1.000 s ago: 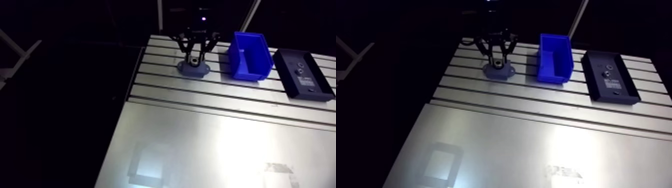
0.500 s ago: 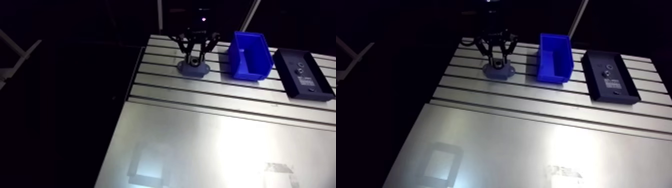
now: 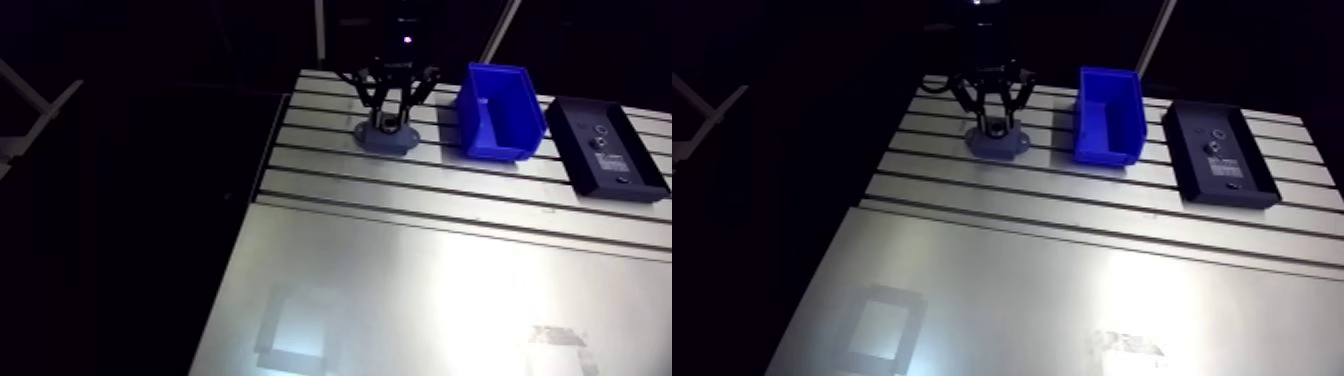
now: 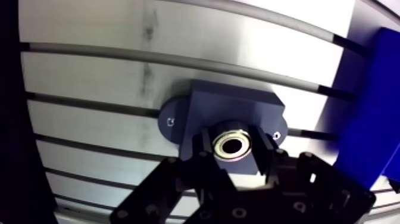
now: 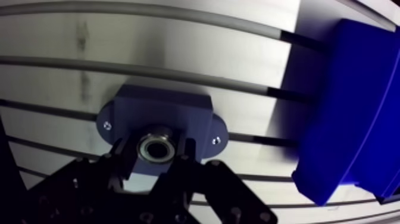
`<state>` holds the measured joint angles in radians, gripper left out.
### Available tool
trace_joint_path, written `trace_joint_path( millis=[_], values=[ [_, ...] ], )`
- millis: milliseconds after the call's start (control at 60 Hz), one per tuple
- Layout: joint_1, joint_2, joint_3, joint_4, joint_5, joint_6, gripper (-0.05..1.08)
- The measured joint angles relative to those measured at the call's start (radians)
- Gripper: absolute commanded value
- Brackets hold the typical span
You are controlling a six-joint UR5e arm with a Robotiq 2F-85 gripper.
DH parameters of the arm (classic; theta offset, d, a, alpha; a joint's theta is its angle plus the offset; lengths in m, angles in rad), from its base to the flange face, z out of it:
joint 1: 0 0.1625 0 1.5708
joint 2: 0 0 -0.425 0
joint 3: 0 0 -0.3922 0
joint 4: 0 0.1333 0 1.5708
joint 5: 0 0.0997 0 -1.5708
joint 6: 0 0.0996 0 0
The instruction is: Pick up the bearing and press it into the housing until flush.
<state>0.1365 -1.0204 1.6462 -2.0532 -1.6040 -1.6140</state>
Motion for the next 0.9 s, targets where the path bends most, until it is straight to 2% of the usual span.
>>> trace_joint_path(
  millis=[900],
  values=[
    [-0.002,-0.005,0.008,0.0,0.0,-0.001,0.73]
  ],
)
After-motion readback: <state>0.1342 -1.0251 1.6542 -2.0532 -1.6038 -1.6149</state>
